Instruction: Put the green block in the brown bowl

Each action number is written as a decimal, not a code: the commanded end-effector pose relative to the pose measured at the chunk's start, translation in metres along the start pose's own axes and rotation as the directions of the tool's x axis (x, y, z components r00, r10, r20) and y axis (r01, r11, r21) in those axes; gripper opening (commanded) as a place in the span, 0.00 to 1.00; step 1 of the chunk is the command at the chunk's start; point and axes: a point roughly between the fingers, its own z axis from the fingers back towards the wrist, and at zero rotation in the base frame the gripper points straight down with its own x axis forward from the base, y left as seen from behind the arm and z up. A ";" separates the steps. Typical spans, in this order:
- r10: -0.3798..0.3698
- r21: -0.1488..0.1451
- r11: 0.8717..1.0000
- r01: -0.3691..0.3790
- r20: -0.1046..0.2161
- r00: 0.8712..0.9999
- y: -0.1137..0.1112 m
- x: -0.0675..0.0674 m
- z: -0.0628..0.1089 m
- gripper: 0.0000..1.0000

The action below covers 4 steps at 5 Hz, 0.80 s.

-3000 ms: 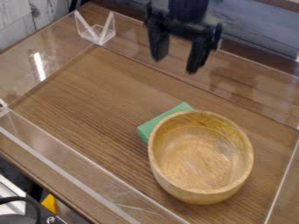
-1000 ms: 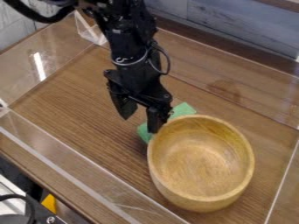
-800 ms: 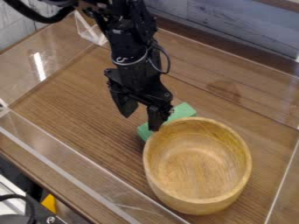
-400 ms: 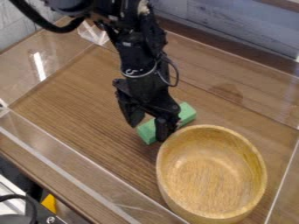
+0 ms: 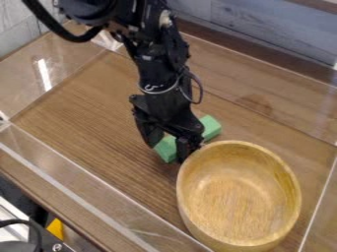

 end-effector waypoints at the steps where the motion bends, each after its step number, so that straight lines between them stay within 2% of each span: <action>1: -0.005 0.003 1.000 0.005 0.039 0.999 -0.002 0.012 0.005 1.00; 4: 0.006 0.006 1.000 -0.007 0.049 0.999 -0.002 0.019 0.002 1.00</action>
